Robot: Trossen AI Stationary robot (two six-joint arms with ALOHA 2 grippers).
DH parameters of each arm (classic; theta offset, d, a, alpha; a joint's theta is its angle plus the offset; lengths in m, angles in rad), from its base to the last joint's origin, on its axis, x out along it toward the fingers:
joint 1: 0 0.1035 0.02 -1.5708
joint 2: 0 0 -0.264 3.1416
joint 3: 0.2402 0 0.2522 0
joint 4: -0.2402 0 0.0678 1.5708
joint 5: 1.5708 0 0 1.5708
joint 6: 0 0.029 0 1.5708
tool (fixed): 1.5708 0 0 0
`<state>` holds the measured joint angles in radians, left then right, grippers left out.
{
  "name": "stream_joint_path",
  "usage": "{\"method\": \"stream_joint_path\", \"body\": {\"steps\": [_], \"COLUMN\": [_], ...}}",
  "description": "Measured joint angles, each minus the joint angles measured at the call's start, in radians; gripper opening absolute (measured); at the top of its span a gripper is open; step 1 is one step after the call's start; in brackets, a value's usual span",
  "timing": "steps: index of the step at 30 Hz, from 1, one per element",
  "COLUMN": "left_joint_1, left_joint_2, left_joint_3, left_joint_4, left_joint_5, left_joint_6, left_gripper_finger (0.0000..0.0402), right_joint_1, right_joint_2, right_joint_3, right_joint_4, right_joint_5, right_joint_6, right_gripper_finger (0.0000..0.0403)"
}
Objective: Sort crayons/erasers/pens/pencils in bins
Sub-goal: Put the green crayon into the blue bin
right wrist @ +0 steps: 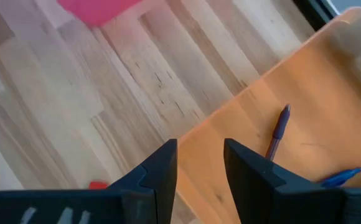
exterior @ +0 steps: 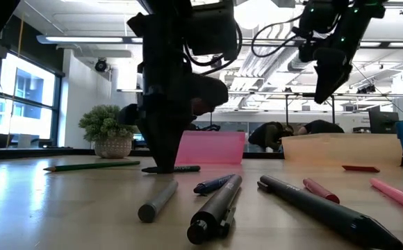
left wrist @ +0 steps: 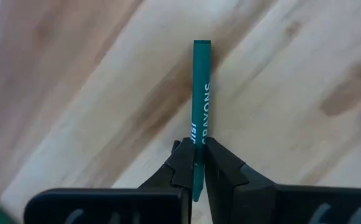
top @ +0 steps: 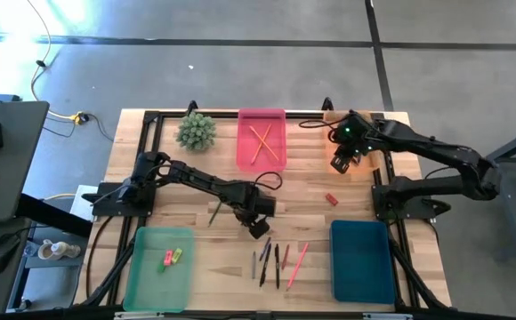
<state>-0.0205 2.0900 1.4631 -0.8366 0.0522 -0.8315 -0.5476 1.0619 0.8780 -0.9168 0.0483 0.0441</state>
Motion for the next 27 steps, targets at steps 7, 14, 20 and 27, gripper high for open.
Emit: {"method": "stream_joint_path", "body": {"steps": [7, 14, 20, 27], "left_joint_1": [0.037, 0.081, 0.118, 0.167], "left_joint_2": [-0.018, -0.030, -0.044, -0.048], "left_joint_3": [0.002, 0.004, 0.005, 0.005], "left_joint_4": [0.075, 0.166, 0.305, 0.495], "left_joint_5": [0.102, 0.175, 0.233, 0.325], "left_joint_6": [0.118, 0.196, 0.272, 0.294], "left_gripper_finger": [0.0007, 0.0007, 0.0007, 0.0007], "right_joint_1": [0.000, 0.006, 0.043, 0.101], "right_joint_2": [-0.069, -0.140, -0.219, -0.298], "right_joint_3": [0.000, 0.000, 0.000, 0.000], "right_joint_4": [-0.019, -0.022, -0.014, 0.119], "right_joint_5": [-0.057, -0.230, -0.297, -0.309], "right_joint_6": [0.054, 0.160, 0.253, 0.427], "right_gripper_finger": [0.0122, 0.0122, 0.0122, 0.0122]}}
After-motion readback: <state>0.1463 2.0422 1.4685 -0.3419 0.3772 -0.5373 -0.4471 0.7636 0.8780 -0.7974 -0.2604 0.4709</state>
